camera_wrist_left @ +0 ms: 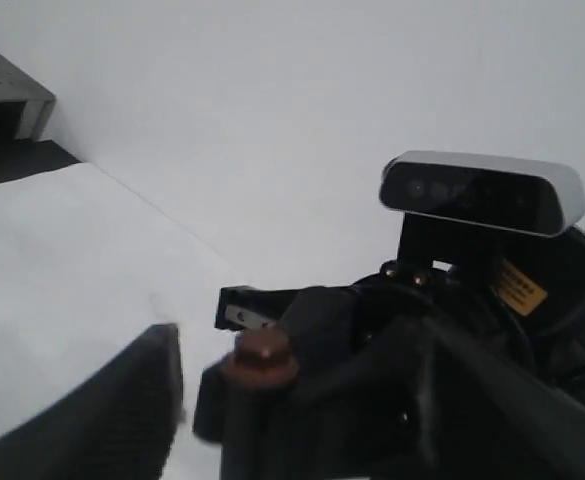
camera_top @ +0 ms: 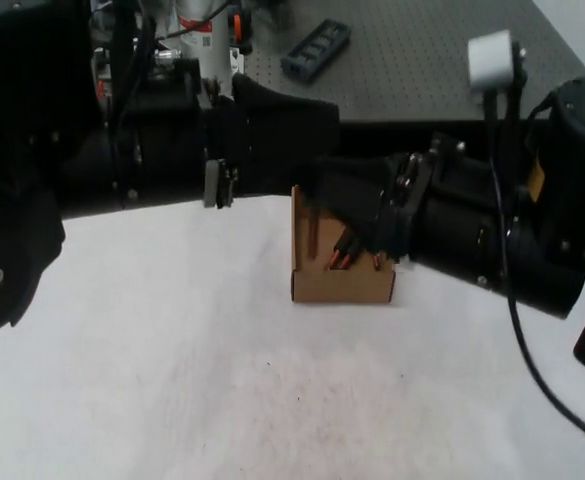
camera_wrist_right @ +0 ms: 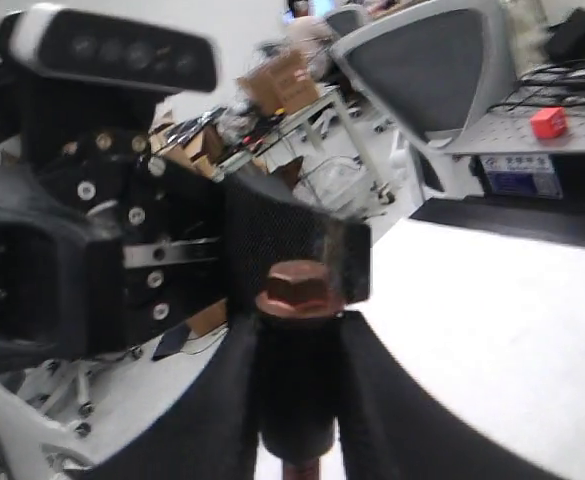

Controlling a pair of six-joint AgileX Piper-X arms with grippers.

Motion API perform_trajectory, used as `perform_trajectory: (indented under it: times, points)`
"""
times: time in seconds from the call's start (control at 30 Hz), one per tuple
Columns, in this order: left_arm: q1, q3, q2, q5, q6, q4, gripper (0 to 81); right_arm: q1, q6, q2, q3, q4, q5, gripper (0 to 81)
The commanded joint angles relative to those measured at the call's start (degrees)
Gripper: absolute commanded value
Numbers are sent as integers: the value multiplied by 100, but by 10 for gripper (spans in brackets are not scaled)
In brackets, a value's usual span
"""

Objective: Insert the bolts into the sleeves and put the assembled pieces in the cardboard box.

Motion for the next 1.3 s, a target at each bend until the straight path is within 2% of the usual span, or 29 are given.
perform_trajectory:
  times: [0.0,0.07,0.13,0.2,0.3,0.33,0.5,0.67,0.83,0.9,0.93,1.07,1.1,1.17,1.27]
  points:
    - [-11,-37,-17,-533,380,203,473,-457,-253,8,-126,8,713,53]
    - [75,-37,-17,-893,679,547,426,-819,-547,134,-277,365,1143,53]
    - [201,-37,-17,-1187,959,998,344,-1116,-850,497,-615,812,1257,53]
    - [359,-37,-17,-1496,1293,1537,232,-1342,-1153,992,-1044,1316,1372,53]
    - [532,-37,-70,-1980,1755,2350,24,-1443,-1515,2016,-1803,1796,1517,53]
    - [574,-37,-104,-2097,1960,2590,0,-1441,-1582,2285,-2085,1914,1596,53]
    - [666,307,-492,-2693,2265,3029,6,-1417,-1675,3998,-3545,2809,1919,53]
    - [666,1153,-1236,-3340,2232,3029,6,-1338,-1652,5130,-4741,3680,1977,53]
    - [666,2064,-2125,-3551,1906,3029,6,-1234,-1524,5679,-5196,4084,1977,50]
    - [666,2403,-2489,-3567,1706,3029,6,-1192,-1524,5719,-5195,4143,1940,5]
    - [666,2520,-2629,-3582,1626,3052,6,-1188,-1524,5716,-5195,4147,1925,47]
    - [666,2953,-3243,-3781,1464,3225,6,-1190,-1409,5593,-5195,4182,1677,319]
    - [666,3029,-3398,-3826,1457,3320,6,-1213,-1410,5498,-5195,4279,1598,363]
    - [666,3147,-3666,-3919,1459,3670,6,-1229,-1527,5196,-5095,4550,1562,354]
    - [666,3305,-4087,-4064,1296,4036,6,-1229,-1959,4442,-4492,4619,1559,265]
